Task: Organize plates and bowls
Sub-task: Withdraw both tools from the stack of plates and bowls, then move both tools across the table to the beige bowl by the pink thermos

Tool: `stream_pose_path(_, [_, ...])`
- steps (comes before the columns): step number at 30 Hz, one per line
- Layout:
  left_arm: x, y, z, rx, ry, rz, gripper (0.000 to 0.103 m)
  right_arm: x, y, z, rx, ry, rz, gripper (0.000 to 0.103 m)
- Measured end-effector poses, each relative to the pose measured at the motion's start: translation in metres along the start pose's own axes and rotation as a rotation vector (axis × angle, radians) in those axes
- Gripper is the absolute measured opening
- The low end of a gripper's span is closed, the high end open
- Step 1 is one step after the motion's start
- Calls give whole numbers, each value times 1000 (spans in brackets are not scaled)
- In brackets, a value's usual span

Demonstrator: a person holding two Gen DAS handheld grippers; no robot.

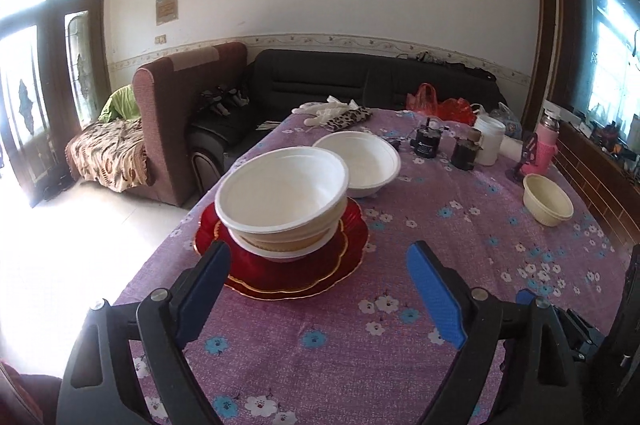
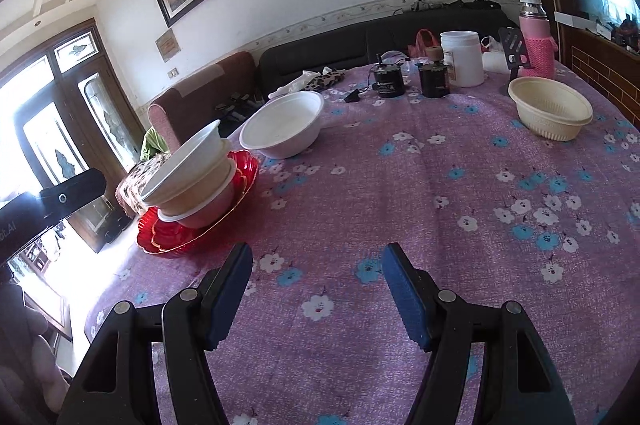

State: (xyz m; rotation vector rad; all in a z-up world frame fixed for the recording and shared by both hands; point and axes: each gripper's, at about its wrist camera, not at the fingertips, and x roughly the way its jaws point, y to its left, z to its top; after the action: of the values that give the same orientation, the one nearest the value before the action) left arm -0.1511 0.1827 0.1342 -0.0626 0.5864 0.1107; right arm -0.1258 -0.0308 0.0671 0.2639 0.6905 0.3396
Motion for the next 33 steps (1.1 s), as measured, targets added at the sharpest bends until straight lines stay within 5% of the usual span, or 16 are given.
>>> stream_pose_path(12, [43,-61,-2,112,146,-104,89,-18,-99,30,134,-48,-185,75])
stream_pose_path(17, [67,-111,-23,191,296,-236,89,-31,-130,34,176,-72,-244,75])
stream_pose_path(21, [68,-135,-30,225,314,-304,89,-38,-146,34,196,-65,-272,75])
stream_pose_path(33, [81,-93,9,87,305,-311,89,-44,-174,56,257,-88,-277,75])
